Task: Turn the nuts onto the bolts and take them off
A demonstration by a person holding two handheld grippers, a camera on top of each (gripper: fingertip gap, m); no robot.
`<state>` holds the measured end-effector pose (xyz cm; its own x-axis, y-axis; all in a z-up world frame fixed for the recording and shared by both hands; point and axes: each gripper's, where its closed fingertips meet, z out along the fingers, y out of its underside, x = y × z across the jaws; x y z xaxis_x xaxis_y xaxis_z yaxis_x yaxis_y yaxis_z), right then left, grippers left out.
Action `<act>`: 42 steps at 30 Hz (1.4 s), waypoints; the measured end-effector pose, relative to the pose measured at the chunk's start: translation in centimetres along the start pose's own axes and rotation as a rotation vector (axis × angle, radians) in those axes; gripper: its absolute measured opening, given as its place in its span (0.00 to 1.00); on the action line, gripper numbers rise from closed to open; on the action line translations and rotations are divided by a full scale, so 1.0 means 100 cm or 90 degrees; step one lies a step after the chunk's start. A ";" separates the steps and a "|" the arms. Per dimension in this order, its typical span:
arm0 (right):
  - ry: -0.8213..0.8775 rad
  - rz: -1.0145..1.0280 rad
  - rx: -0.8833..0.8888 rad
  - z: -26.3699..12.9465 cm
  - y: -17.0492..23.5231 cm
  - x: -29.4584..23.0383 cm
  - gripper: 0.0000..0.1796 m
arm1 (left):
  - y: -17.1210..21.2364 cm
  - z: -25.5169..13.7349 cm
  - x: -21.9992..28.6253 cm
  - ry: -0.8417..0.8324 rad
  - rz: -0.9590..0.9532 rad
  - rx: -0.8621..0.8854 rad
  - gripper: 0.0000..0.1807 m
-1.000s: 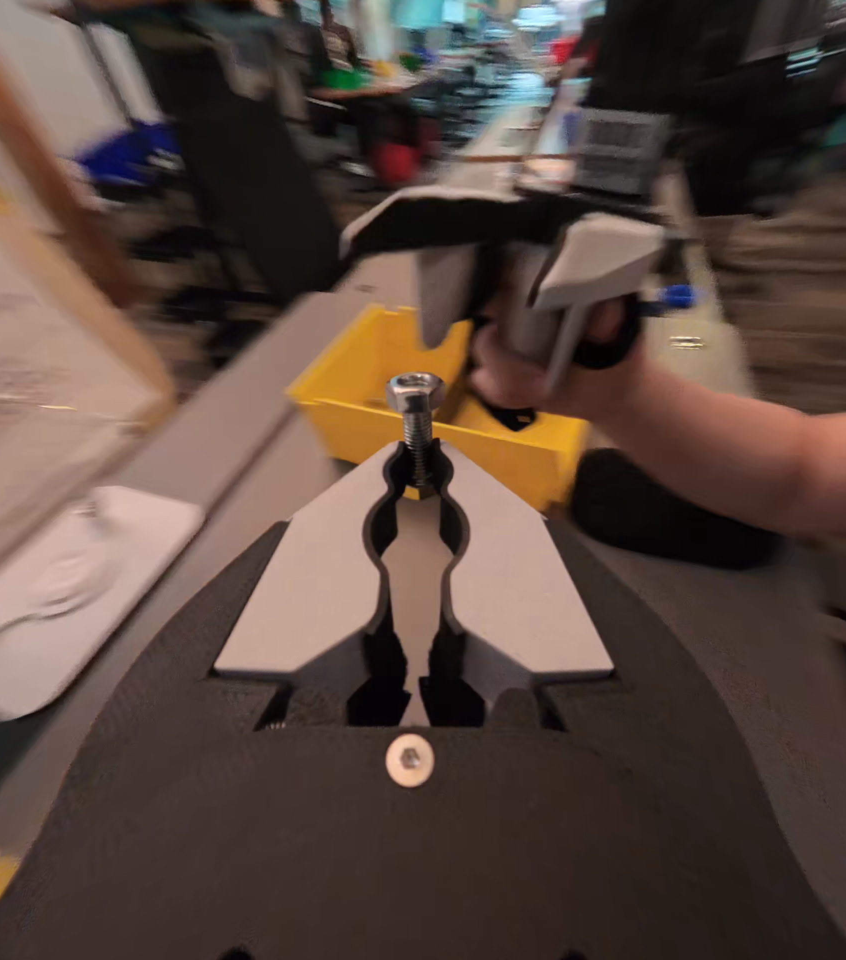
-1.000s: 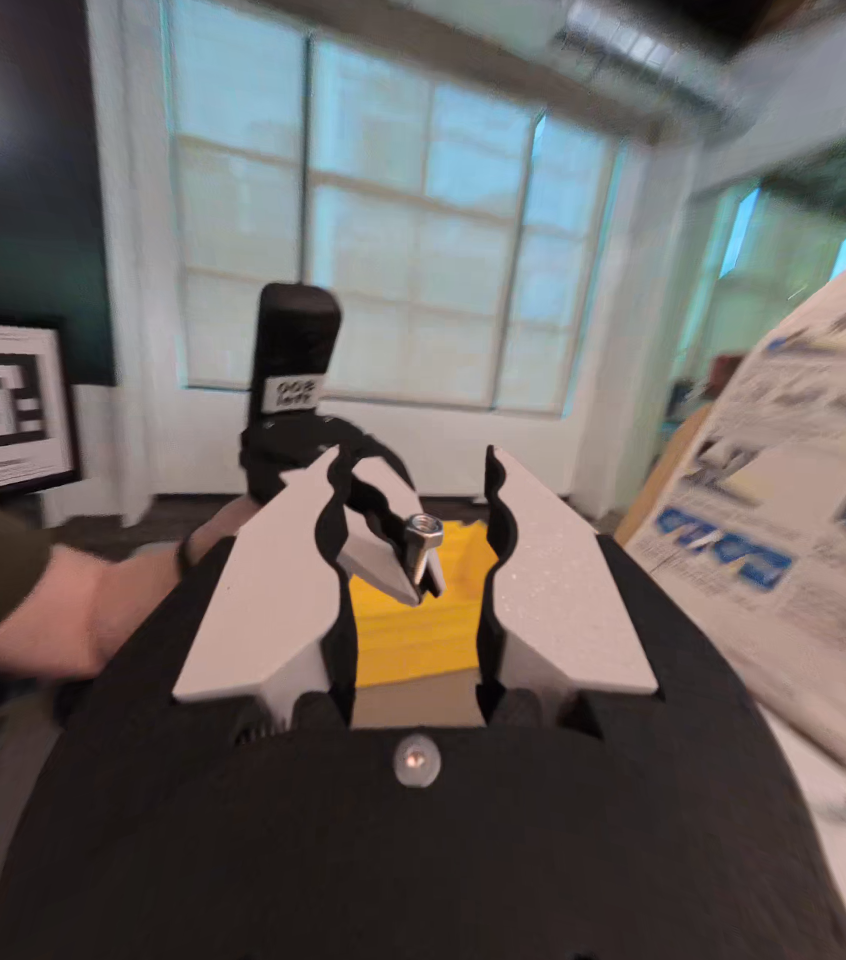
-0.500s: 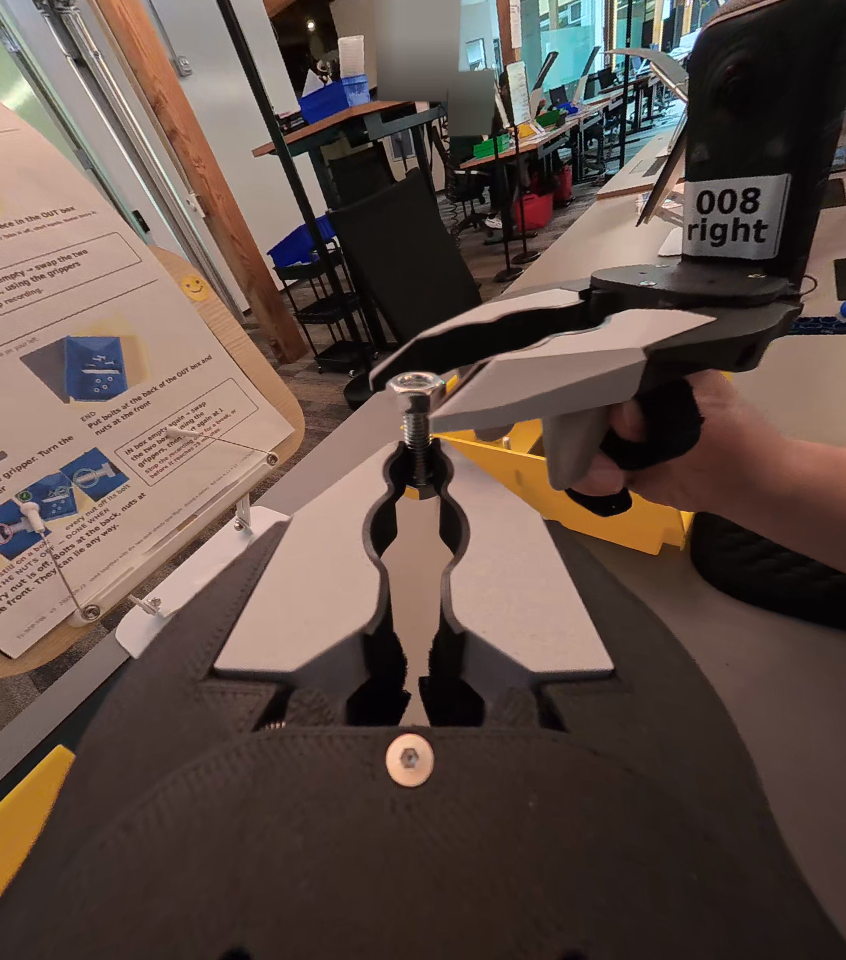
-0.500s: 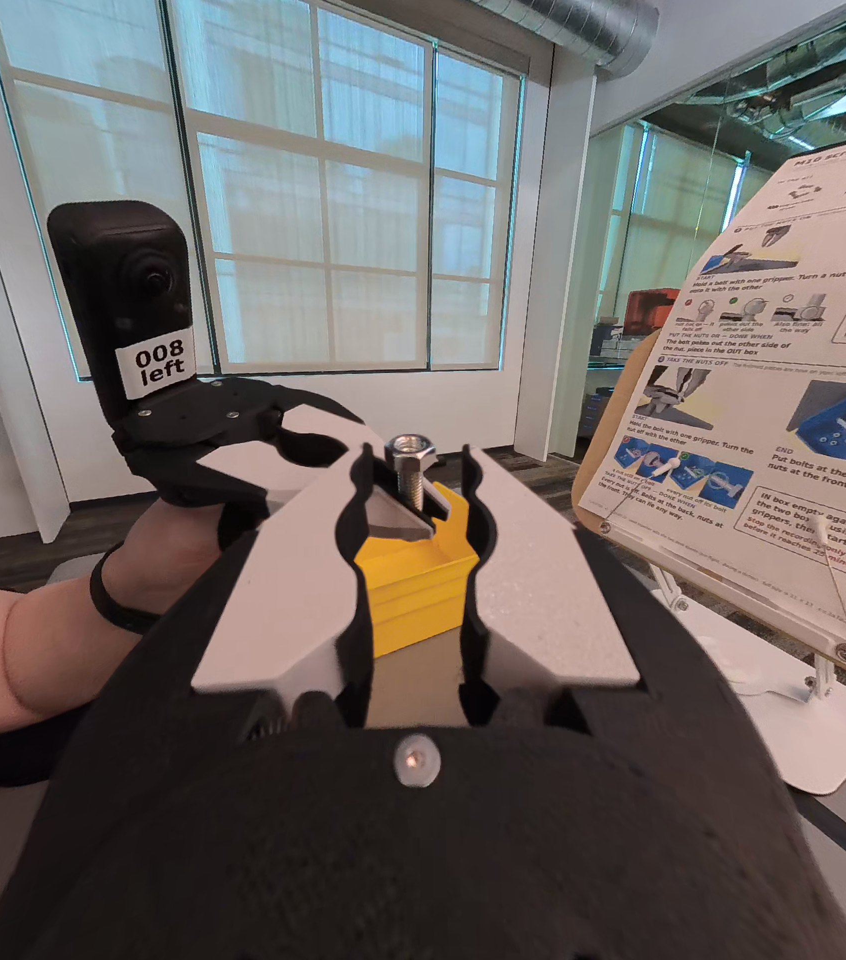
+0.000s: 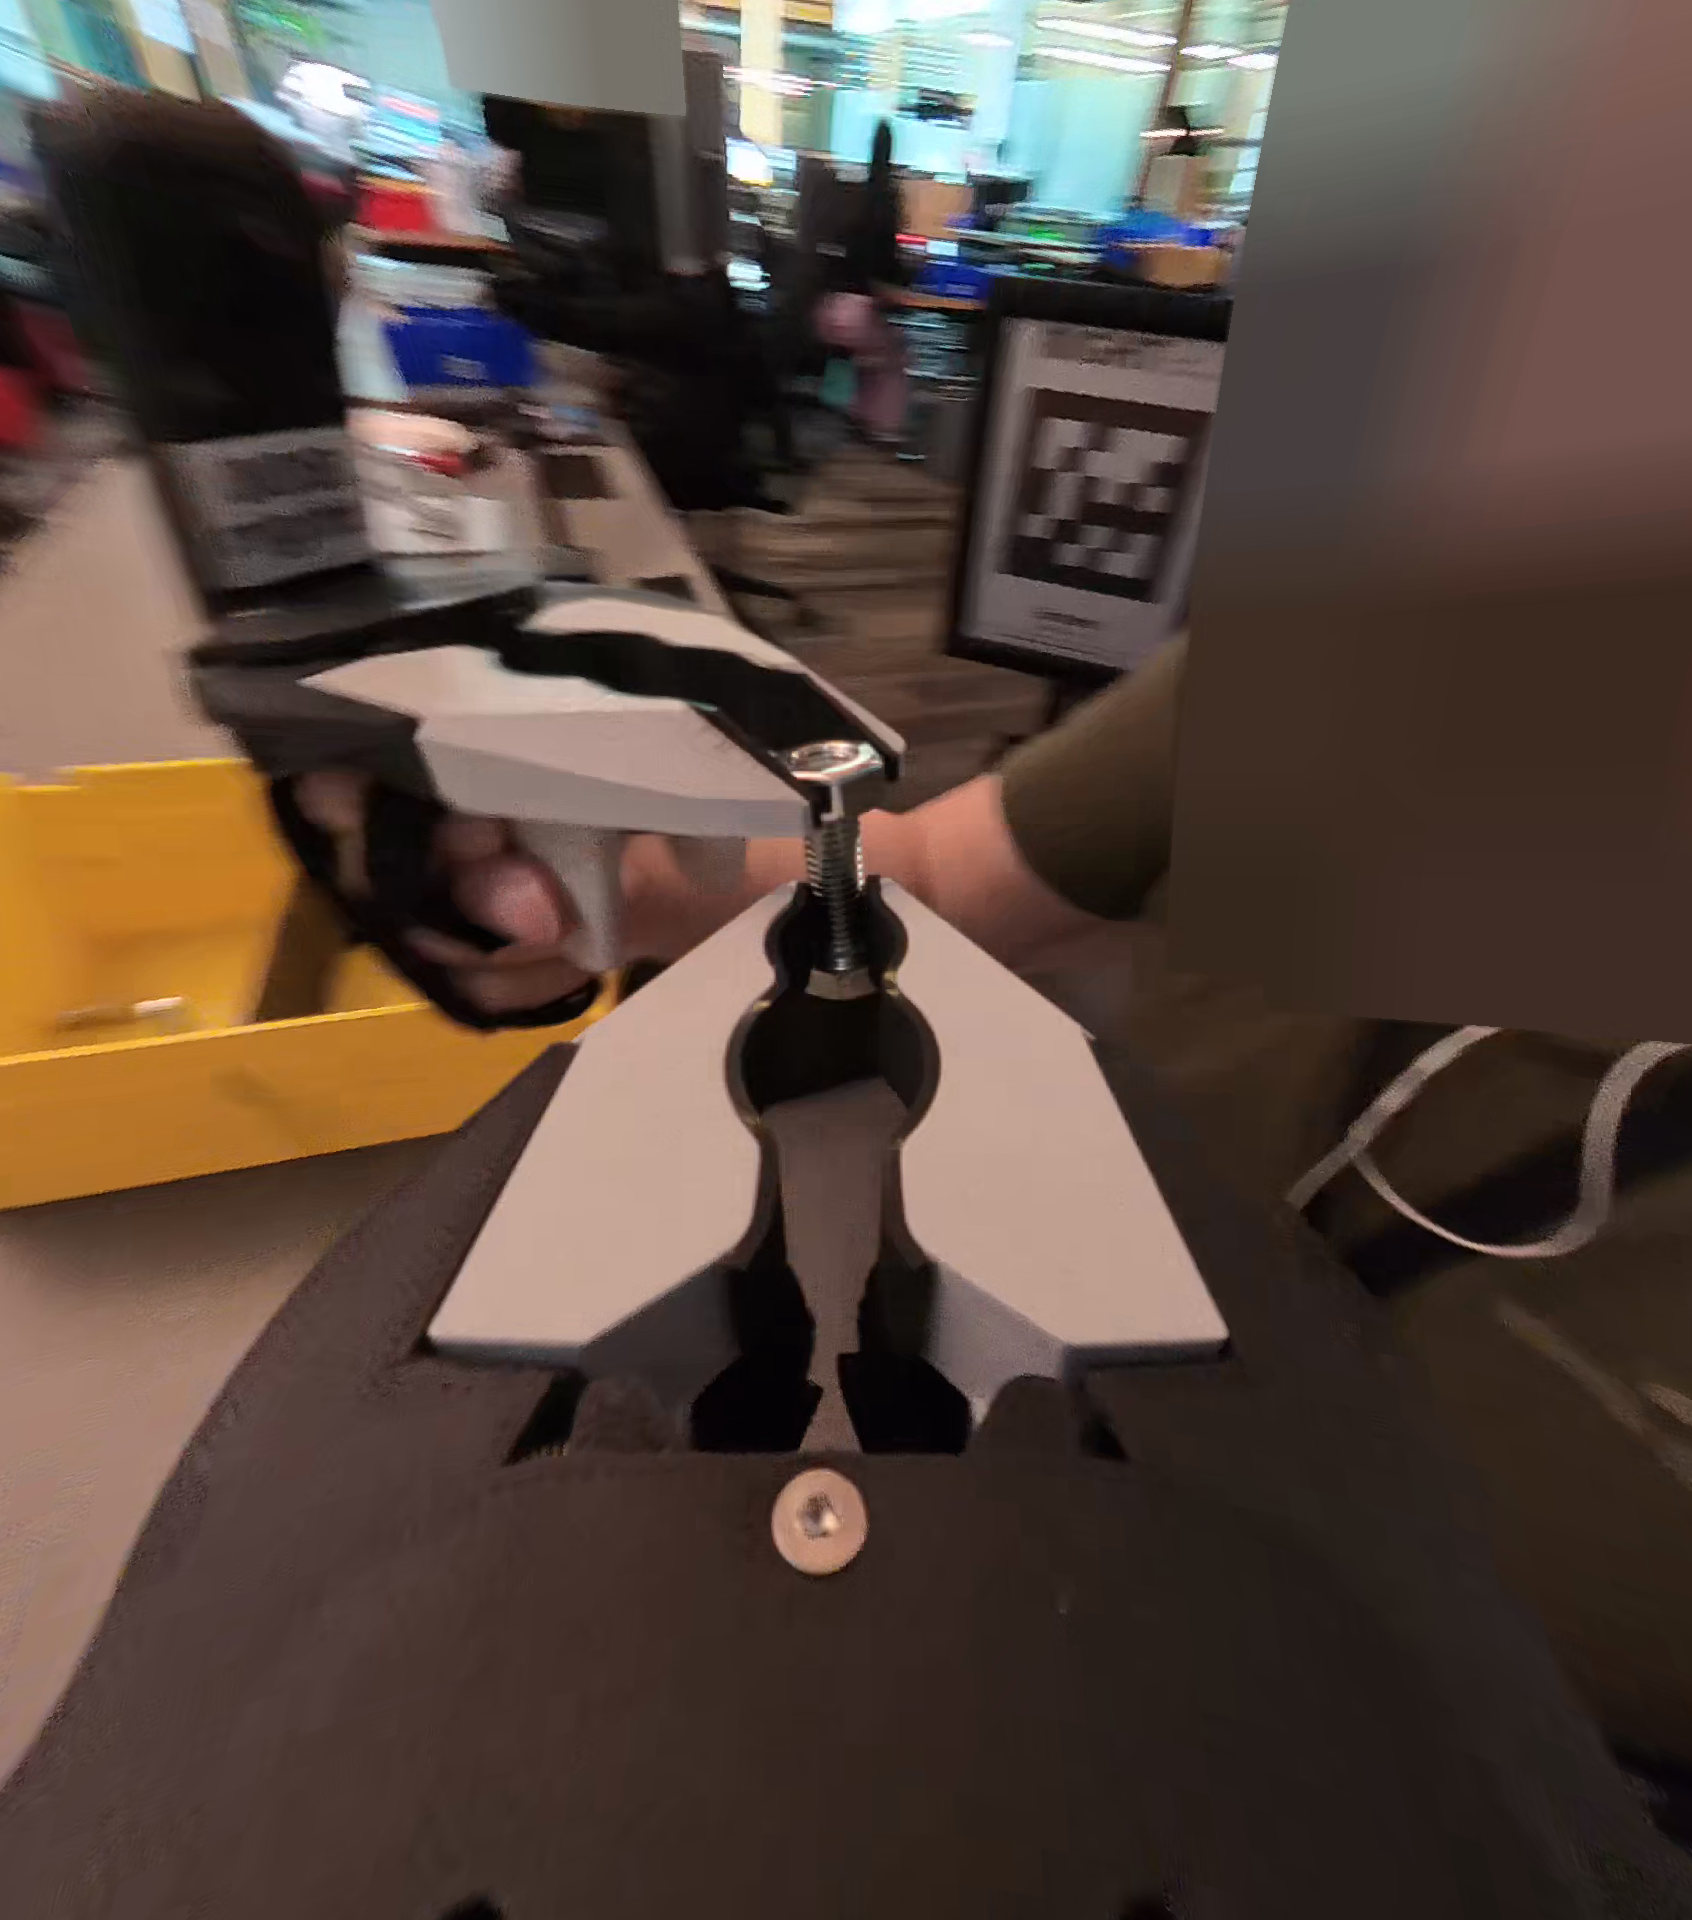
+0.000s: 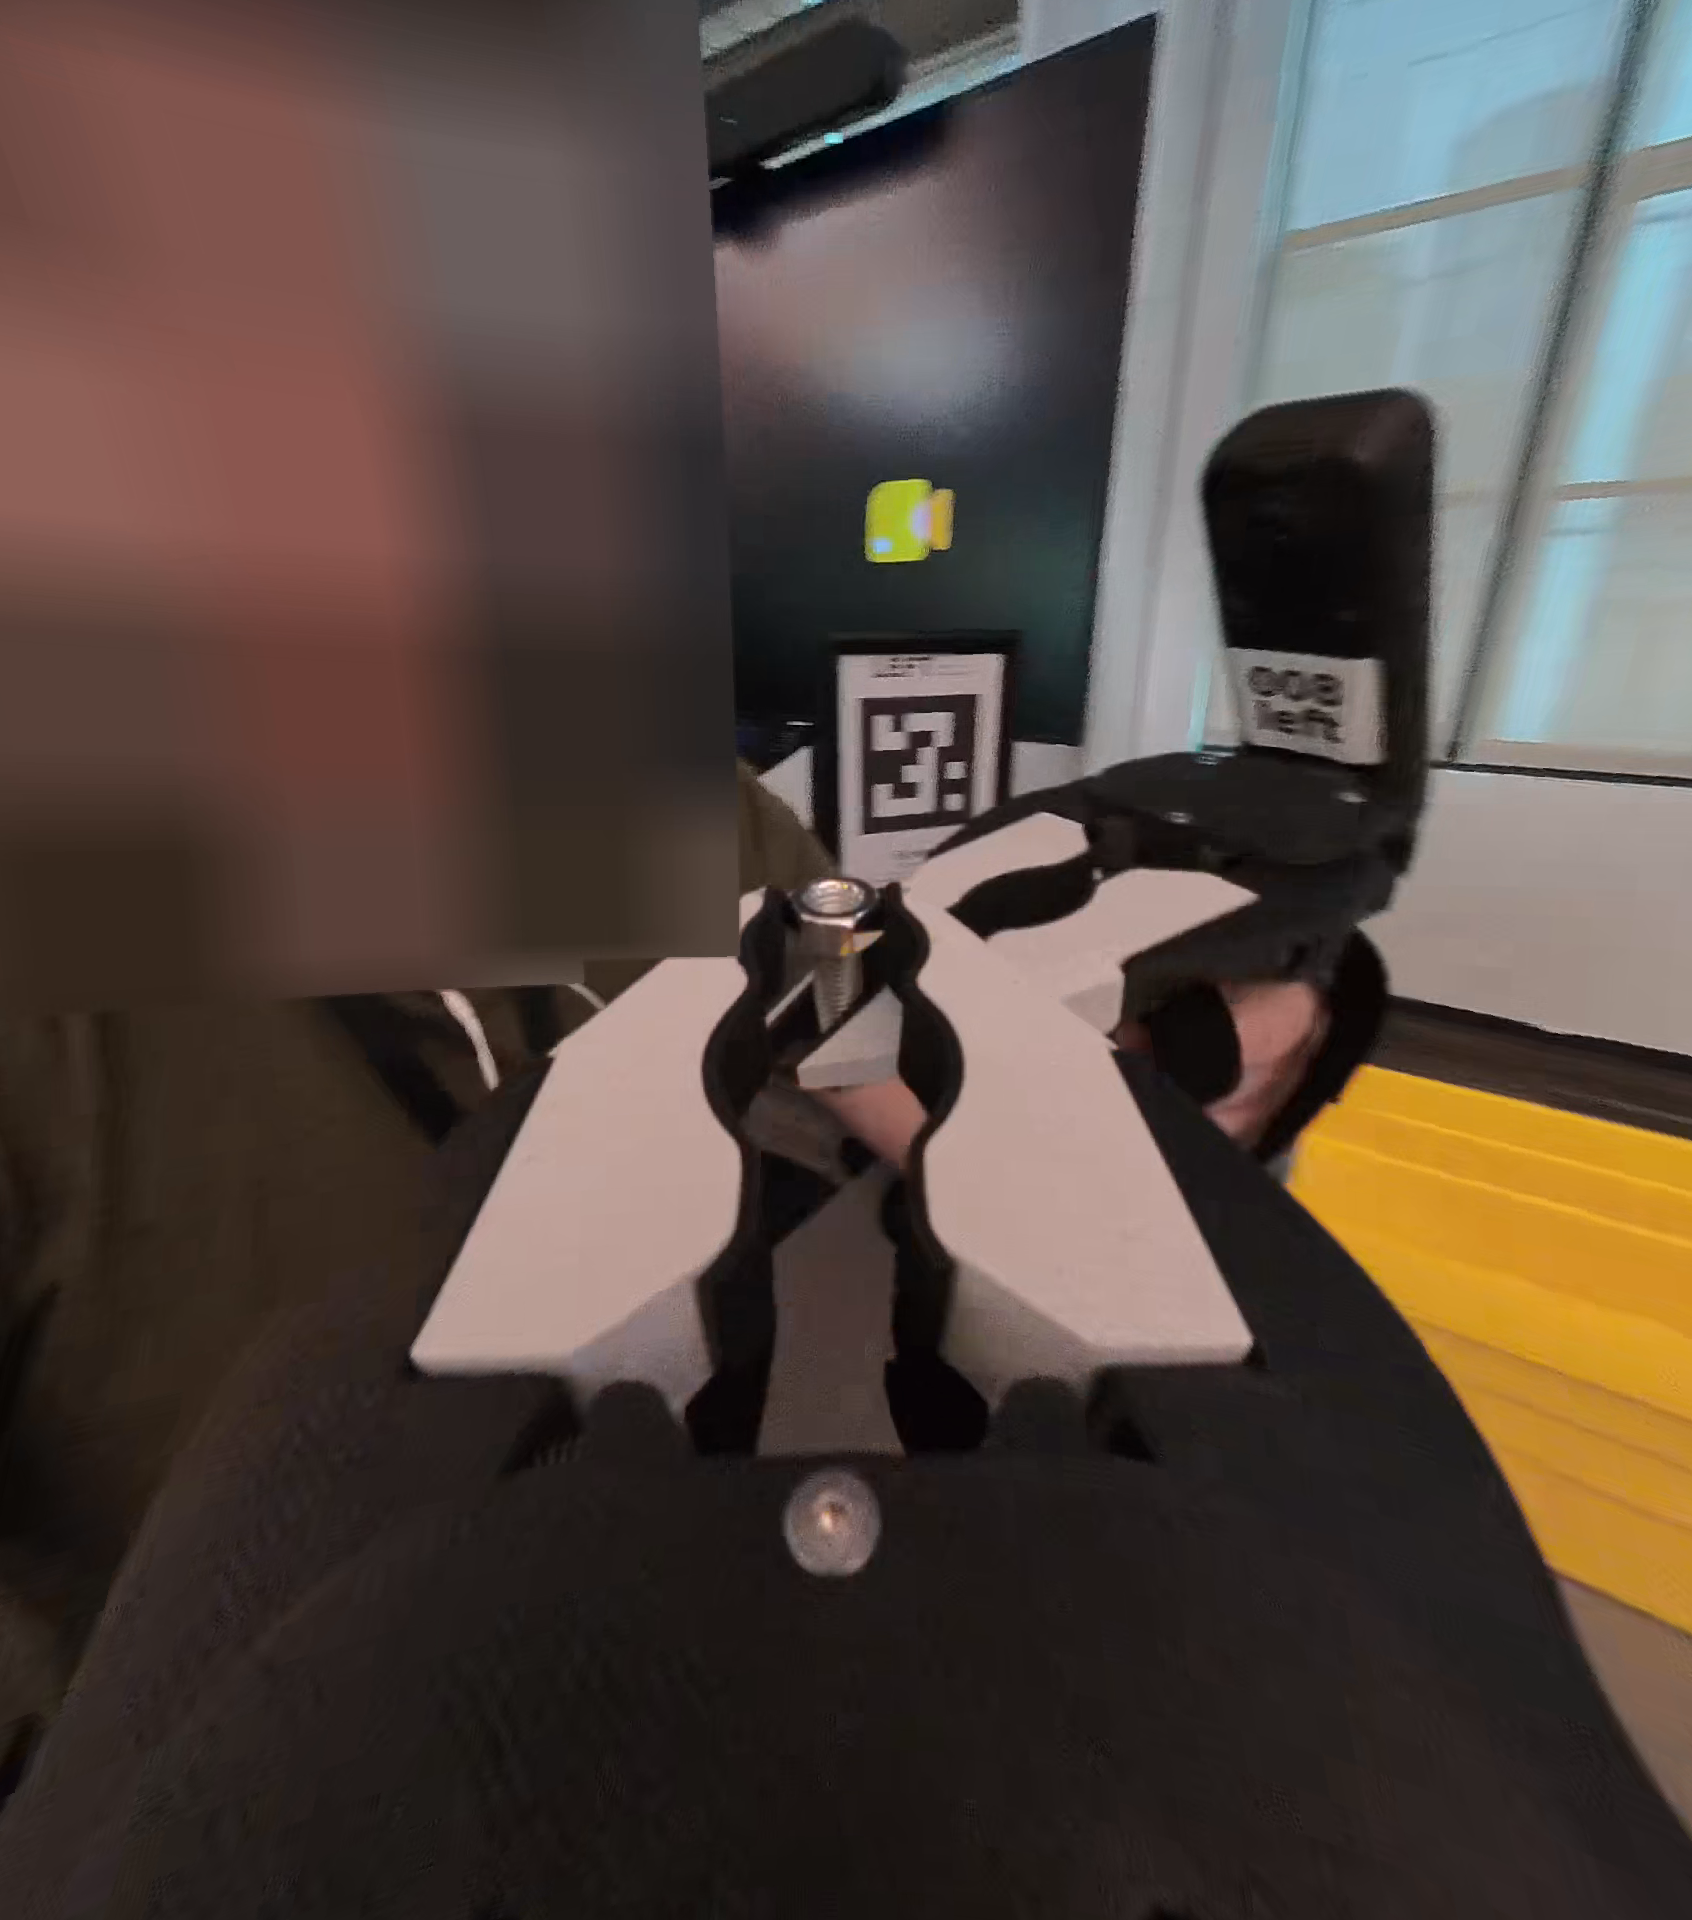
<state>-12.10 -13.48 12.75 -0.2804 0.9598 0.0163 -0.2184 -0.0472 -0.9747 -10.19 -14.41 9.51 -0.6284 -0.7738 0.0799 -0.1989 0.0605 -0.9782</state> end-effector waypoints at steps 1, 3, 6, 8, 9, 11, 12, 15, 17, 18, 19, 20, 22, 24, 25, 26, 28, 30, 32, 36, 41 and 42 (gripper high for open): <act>-0.056 0.019 0.001 0.003 0.005 -0.010 0.10 | 0.004 0.007 0.011 0.056 -0.020 -0.007 0.04; -0.141 0.053 0.010 0.005 0.012 -0.023 0.10 | 0.011 0.017 0.027 0.147 -0.064 -0.018 0.04; -0.185 0.058 0.036 0.004 0.012 -0.029 0.10 | 0.011 0.022 0.036 0.222 -0.115 -0.004 0.04; -0.183 0.060 0.044 0.004 0.011 -0.028 0.10 | 0.009 0.021 0.036 0.238 -0.133 0.010 0.04; -0.174 0.064 0.040 0.004 0.011 -0.026 0.14 | 0.009 0.020 0.035 0.240 -0.137 0.010 0.04; -0.124 0.062 0.033 0.004 0.007 -0.017 0.21 | 0.008 0.016 0.030 0.216 -0.128 0.011 0.04; -0.058 0.053 0.031 0.002 0.004 -0.004 0.25 | 0.006 0.013 0.022 0.179 -0.118 0.014 0.04; 0.182 -0.035 0.012 -0.011 -0.009 0.040 0.32 | 0.004 -0.002 -0.016 -0.014 -0.053 0.006 0.04; 0.364 -0.173 0.012 -0.026 -0.027 0.062 0.34 | -0.003 -0.023 -0.052 -0.202 0.003 0.014 0.04; 0.450 -0.248 0.025 -0.034 -0.038 0.068 0.33 | -0.006 -0.036 -0.068 -0.295 0.036 0.016 0.04; 0.527 -0.312 0.035 -0.041 -0.048 0.071 0.32 | -0.009 -0.048 -0.080 -0.376 0.069 0.019 0.04; 0.587 -0.361 0.037 -0.045 -0.053 0.073 0.27 | -0.013 -0.058 -0.089 -0.444 0.098 0.024 0.04; 0.645 -0.409 0.016 -0.044 -0.052 0.076 0.25 | -0.019 -0.071 -0.096 -0.523 0.133 0.040 0.04; 0.672 -0.403 -0.014 -0.040 -0.044 0.084 0.25 | -0.023 -0.074 -0.097 -0.552 0.139 0.054 0.04; 0.679 -0.389 -0.019 -0.038 -0.040 0.088 0.25 | -0.024 -0.075 -0.097 -0.559 0.139 0.056 0.04; 0.687 -0.374 -0.015 -0.038 -0.038 0.090 0.24 | -0.024 -0.075 -0.097 -0.563 0.145 0.059 0.04; 0.686 -0.340 -0.003 -0.037 -0.034 0.094 0.23 | -0.025 -0.074 -0.096 -0.568 0.153 0.061 0.04; 0.671 -0.314 0.003 -0.035 -0.031 0.095 0.21 | -0.023 -0.071 -0.097 -0.568 0.154 0.050 0.04; 0.667 -0.305 0.006 -0.036 -0.031 0.096 0.20 | -0.021 -0.068 -0.097 -0.565 0.155 0.047 0.04; 0.654 -0.283 0.000 -0.038 -0.028 0.097 0.10 | -0.019 -0.063 -0.096 -0.551 0.151 0.039 0.04; 0.578 -0.245 0.009 -0.032 -0.029 0.090 0.08 | -0.021 -0.059 -0.090 -0.527 0.163 0.044 0.04; 0.542 -0.237 0.015 -0.029 -0.030 0.084 0.08 | -0.023 -0.056 -0.085 -0.506 0.168 0.050 0.04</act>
<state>-11.07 -4.45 15.20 0.5900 0.7935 0.1488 -0.1788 0.3082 -0.9344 -8.60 -4.41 12.19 0.0759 -0.9561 -0.2830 -0.0485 0.2800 -0.9588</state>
